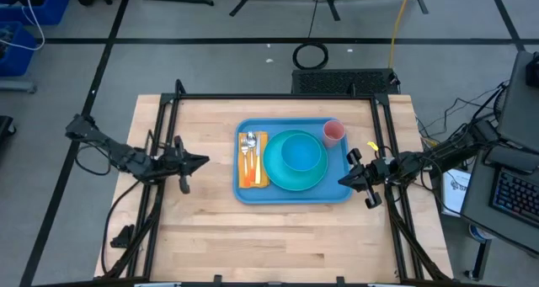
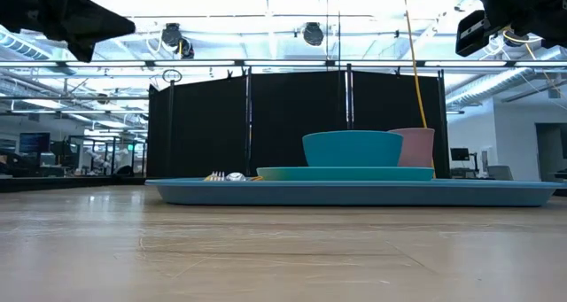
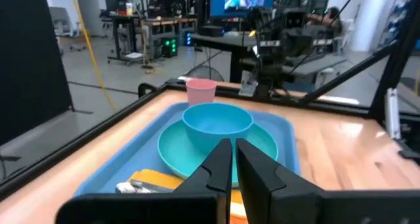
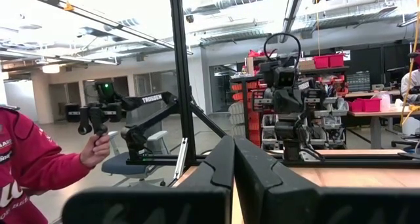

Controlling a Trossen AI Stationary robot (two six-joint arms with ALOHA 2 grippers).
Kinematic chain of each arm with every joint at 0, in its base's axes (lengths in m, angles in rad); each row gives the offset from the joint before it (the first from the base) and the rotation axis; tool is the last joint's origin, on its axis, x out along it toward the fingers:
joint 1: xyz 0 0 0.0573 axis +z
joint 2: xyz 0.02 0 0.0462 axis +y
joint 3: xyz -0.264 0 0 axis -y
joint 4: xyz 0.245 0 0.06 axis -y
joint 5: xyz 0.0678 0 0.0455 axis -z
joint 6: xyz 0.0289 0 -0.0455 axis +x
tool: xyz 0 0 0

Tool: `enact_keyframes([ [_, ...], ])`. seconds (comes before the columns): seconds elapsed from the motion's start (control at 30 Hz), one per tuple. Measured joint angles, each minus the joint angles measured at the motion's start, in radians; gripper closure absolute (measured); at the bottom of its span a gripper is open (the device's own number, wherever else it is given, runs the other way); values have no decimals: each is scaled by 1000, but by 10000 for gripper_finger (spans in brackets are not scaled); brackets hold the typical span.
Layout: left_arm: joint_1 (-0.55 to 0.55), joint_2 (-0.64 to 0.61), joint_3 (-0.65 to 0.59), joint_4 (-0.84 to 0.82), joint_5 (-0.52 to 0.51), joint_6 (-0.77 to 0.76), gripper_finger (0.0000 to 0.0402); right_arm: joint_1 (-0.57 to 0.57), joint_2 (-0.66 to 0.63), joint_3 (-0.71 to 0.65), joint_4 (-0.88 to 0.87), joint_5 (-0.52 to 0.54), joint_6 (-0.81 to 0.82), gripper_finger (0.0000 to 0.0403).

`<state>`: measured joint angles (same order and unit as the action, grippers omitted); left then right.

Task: Set up tray
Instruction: Return to Home Position

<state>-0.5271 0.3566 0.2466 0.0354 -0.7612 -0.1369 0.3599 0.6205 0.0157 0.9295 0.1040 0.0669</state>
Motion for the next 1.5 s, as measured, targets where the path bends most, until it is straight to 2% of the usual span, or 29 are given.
enact_keyframes([
  [0.23,-30,-166,0,-89,-2,53,378,0,0,0,0,0,0,403],
  [0.53,-41,-356,1,-260,-53,74,378,0,0,0,0,0,0,403],
  [0.77,-41,-352,3,-327,-80,42,378,0,0,0,-1,0,0,403],
  [1.1,-41,-350,3,-322,-96,-33,378,0,0,0,0,0,0,403],
  [1.5,-41,-350,3,-316,-95,-23,378,0,0,0,0,0,0,403],
])
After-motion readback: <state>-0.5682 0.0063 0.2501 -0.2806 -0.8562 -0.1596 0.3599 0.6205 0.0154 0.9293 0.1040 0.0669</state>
